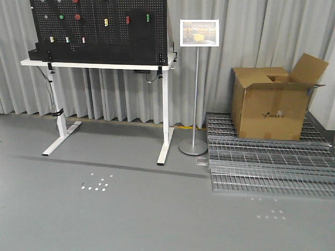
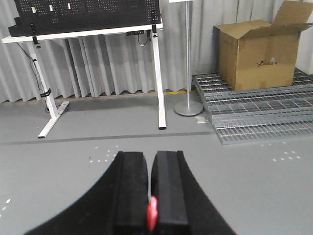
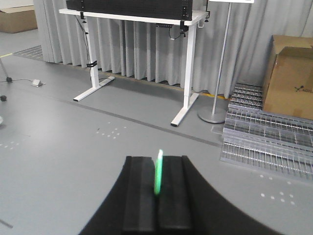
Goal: Sort red and green spoons into left cabinet
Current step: 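Drive the base away from the bench to the white cabinet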
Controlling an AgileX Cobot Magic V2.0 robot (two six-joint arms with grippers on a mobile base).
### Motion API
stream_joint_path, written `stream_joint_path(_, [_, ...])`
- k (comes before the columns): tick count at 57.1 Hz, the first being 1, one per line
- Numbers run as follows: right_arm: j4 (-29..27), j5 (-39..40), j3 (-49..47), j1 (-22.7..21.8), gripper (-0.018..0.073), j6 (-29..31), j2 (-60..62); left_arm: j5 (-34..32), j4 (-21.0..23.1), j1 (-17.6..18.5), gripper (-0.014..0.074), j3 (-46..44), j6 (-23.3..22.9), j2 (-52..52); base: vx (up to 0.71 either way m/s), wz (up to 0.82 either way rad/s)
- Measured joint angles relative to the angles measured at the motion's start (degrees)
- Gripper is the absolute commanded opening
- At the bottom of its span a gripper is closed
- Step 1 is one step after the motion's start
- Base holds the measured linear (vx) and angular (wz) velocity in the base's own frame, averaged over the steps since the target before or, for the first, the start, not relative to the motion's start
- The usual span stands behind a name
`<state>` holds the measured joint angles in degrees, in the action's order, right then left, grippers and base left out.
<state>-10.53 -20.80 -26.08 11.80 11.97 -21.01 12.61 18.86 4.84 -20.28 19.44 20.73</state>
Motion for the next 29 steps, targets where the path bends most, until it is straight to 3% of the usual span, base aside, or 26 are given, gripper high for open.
stream_joint_path(16, [0.00, 0.00, 0.00, 0.00, -0.0004, 0.00, 0.00, 0.00, 0.00, 0.00, -0.0003, 0.00, 0.00, 0.00, 0.62, -0.09])
stream_joint_path(29, [0.00, 0.00, 0.00, 0.00, -0.0004, 0.00, 0.00, 0.00, 0.00, 0.00, -0.0003, 0.00, 0.00, 0.00, 0.60, -0.31])
